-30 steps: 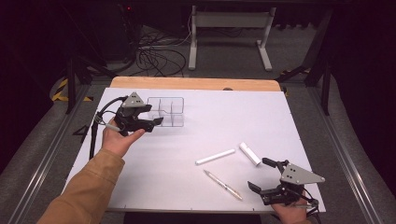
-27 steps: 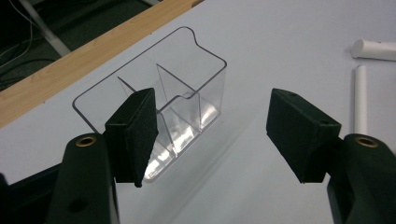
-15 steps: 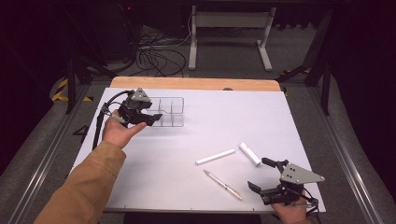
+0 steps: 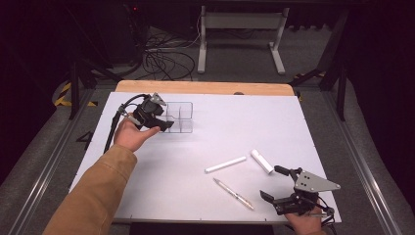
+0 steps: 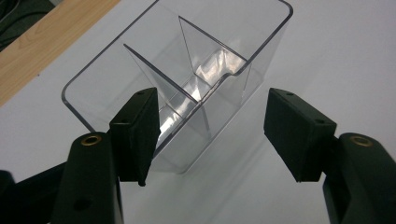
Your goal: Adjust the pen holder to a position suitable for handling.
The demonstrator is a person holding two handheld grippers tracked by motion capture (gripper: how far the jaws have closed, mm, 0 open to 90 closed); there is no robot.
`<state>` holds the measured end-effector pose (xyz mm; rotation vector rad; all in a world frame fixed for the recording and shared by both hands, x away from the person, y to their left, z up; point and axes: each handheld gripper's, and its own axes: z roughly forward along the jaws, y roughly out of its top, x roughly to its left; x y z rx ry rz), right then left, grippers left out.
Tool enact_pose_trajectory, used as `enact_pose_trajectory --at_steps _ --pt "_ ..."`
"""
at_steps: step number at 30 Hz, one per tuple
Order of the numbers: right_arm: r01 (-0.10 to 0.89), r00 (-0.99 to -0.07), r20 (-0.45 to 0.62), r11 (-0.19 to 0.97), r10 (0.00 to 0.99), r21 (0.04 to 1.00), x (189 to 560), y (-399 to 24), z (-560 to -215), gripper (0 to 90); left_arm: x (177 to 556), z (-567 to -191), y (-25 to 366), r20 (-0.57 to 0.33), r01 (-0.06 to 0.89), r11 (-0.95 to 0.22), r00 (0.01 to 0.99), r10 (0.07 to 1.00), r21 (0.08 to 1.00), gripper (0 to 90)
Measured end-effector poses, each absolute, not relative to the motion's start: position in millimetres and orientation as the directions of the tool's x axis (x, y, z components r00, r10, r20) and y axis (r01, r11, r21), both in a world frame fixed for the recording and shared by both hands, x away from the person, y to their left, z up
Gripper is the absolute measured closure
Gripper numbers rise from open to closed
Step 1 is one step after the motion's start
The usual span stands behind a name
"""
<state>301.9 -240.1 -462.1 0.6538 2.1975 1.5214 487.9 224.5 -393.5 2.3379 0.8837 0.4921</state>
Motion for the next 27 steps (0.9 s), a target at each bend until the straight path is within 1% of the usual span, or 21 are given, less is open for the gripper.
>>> enact_pose_trajectory --at_steps 7,10,14,17,20,22,25,27 --pt "0.163 -0.82 -0.037 0.294 0.571 0.942 303 -242 -463 6.0 491 -395 221 0.126 0.483 -0.621 0.719 0.684 0.617 37.4" --pt "0.167 -0.82 -0.032 0.292 0.571 0.942 303 -242 -463 6.0 491 -394 222 0.118 0.488 -0.623 0.722 0.682 0.612 39.2" --pt "0.169 -0.823 -0.029 0.293 0.568 0.941 304 -242 -463 6.0 489 -395 221 0.152 0.473 -0.643 0.723 0.674 0.602 43.2" --pt "0.183 -0.835 -0.013 0.299 0.551 0.937 306 -240 -465 6.1 489 -395 220 0.181 0.457 -0.664 0.727 0.662 0.591 48.5" --pt "0.18 -0.839 -0.015 0.303 0.544 0.936 306 -240 -466 6.1 492 -396 222 0.162 0.469 -0.658 0.729 0.664 0.589 55.4" --pt "0.179 -0.839 -0.015 0.302 0.544 0.936 306 -240 -466 6.1 494 -397 223 0.17 0.46 -0.663 0.733 0.659 0.59 57.0" --pt "0.182 -0.839 -0.01 0.298 0.544 0.937 306 -240 -465 6.1 498 -397 225 0.152 0.466 -0.655 0.735 0.661 0.596 56.9" --pt "0.181 -0.838 -0.01 0.295 0.546 0.938 306 -241 -465 6.0 500 -394 224 0.145 0.476 -0.672 0.746 0.65 0.567 58.8"
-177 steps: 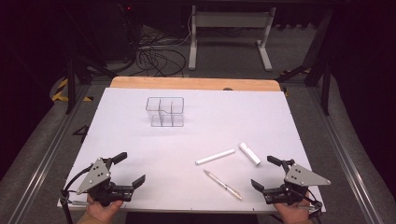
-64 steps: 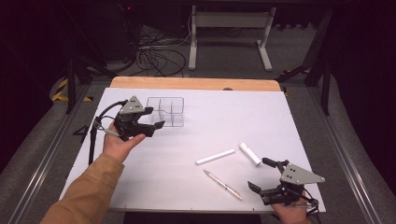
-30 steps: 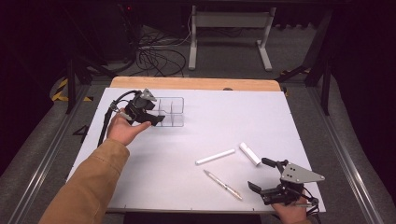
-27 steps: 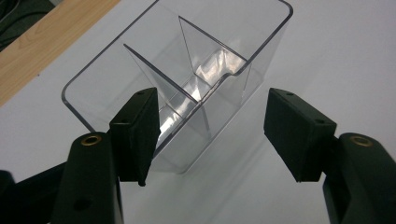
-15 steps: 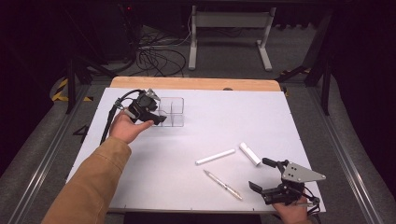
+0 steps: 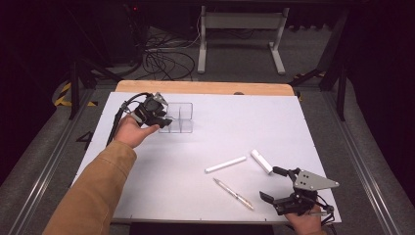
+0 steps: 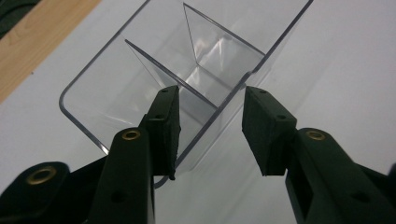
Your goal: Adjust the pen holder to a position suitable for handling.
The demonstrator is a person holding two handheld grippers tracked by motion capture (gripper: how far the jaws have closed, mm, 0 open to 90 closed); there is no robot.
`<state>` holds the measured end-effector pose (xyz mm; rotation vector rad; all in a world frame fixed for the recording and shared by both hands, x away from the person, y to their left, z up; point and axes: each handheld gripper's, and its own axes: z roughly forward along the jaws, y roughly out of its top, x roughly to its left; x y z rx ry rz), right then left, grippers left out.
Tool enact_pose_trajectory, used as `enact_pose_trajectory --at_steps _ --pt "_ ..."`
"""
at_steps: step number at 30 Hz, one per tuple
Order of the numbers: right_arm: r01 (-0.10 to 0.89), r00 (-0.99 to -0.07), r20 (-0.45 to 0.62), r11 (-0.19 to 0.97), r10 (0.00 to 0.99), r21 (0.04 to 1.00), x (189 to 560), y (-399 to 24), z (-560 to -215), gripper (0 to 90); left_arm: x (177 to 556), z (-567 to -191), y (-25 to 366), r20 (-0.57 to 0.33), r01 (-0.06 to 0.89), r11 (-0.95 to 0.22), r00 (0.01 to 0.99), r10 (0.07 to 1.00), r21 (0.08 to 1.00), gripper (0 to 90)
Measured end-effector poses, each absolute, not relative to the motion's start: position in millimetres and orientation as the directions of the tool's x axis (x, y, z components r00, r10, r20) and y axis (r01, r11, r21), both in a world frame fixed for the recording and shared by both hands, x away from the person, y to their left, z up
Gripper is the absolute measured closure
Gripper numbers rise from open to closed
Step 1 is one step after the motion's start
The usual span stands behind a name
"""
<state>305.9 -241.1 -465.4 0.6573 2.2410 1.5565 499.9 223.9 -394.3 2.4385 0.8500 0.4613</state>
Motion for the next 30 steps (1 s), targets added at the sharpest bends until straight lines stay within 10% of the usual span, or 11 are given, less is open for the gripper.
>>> enact_pose_trajectory --at_steps 30 --pt "0.177 -0.833 -0.003 0.271 0.554 0.946 305 -245 -465 5.8 473 -371 194 0.18 0.285 -0.858 0.903 0.39 0.428 88.1"
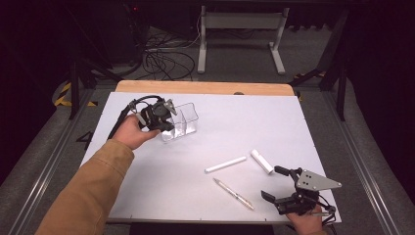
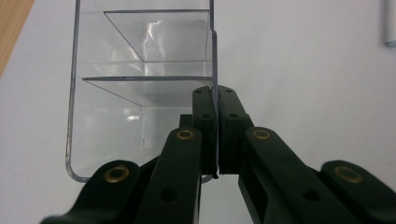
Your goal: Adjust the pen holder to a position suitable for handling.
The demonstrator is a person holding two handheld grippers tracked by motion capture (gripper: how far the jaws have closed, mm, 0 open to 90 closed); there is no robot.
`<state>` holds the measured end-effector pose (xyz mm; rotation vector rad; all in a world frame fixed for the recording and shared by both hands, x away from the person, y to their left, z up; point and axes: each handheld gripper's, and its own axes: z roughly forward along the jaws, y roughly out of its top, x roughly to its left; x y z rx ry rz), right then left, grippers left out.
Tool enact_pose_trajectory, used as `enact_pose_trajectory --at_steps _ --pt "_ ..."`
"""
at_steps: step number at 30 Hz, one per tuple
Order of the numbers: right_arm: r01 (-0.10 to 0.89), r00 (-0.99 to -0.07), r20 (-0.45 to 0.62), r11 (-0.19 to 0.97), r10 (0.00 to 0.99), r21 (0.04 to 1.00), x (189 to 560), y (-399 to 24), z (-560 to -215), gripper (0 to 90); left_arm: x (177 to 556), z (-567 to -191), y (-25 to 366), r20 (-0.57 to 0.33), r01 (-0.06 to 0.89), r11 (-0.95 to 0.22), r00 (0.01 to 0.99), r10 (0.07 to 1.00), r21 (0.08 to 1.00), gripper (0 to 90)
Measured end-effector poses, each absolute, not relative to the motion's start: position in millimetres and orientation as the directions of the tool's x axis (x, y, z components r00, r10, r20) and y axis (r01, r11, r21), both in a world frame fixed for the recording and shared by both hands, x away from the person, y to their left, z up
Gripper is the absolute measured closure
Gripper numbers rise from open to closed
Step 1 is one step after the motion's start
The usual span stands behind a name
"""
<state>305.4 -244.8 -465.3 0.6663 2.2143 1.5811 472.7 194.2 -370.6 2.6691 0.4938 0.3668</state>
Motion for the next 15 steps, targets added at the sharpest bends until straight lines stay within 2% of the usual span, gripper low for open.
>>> enact_pose_trajectory --at_steps 6,11,15 --pt "0.176 -0.835 -0.001 0.269 0.551 0.947 305 -244 -465 5.8 458 -361 173 0.178 0.132 -0.873 0.954 0.24 0.469 88.1" --pt "0.173 -0.837 -0.002 0.269 0.547 0.947 305 -244 -465 5.7 448 -363 151 0.167 0.027 -0.898 0.98 0.111 0.438 88.1" --pt "0.173 -0.839 -0.002 0.269 0.545 0.947 305 -244 -465 5.7 447 -369 140 0.142 -0.011 -0.907 0.988 0.054 0.42 88.1"
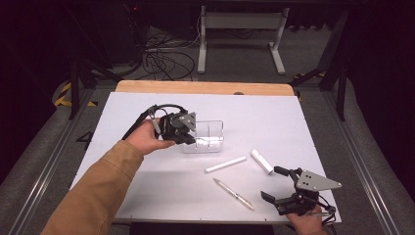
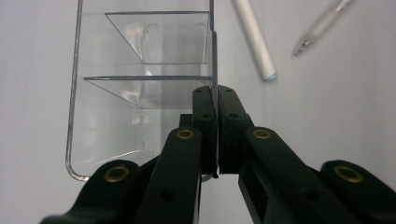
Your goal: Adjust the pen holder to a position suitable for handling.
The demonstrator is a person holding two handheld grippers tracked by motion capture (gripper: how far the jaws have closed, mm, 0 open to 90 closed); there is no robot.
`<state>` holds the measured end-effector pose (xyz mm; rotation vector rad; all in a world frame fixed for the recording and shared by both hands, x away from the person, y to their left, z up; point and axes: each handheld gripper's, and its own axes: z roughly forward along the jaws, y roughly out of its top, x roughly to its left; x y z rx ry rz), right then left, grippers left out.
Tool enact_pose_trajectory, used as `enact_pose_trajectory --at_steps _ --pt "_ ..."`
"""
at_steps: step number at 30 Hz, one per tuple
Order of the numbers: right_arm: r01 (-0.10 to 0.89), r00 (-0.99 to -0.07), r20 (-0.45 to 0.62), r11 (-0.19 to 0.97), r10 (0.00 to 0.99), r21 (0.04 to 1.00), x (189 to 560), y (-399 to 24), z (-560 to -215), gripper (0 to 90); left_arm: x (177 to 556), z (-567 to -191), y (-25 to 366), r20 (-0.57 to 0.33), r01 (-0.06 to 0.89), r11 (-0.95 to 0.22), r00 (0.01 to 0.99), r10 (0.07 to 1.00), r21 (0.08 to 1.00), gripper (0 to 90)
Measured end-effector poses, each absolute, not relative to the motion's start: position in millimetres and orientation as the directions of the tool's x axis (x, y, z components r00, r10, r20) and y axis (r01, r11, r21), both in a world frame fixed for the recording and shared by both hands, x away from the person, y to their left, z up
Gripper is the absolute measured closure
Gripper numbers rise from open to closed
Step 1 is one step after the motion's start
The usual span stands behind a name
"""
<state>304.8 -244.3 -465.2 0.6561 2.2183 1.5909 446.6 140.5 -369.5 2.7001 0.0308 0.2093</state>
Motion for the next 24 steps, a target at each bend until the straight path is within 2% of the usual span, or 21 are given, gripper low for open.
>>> enact_pose_trajectory --at_steps 7,17,20,24 --pt "0.174 -0.839 0.0 0.268 0.544 0.948 305 -245 -465 5.7 452 -377 137 0.13 -0.035 -0.91 0.991 0.02 0.413 88.0" --pt "0.176 -0.841 0.001 0.272 0.541 0.946 304 -245 -466 5.6 457 -381 143 0.103 0.009 -0.909 0.993 0.057 0.416 86.2" --pt "0.175 -0.841 0.001 0.271 0.54 0.946 304 -245 -466 5.7 457 -376 146 0.096 0.019 -0.895 0.993 0.069 0.445 83.9" --pt "0.176 -0.842 0.002 0.27 0.54 0.946 304 -245 -466 5.7 453 -368 154 0.088 0.049 -0.865 0.99 0.106 0.499 76.6"
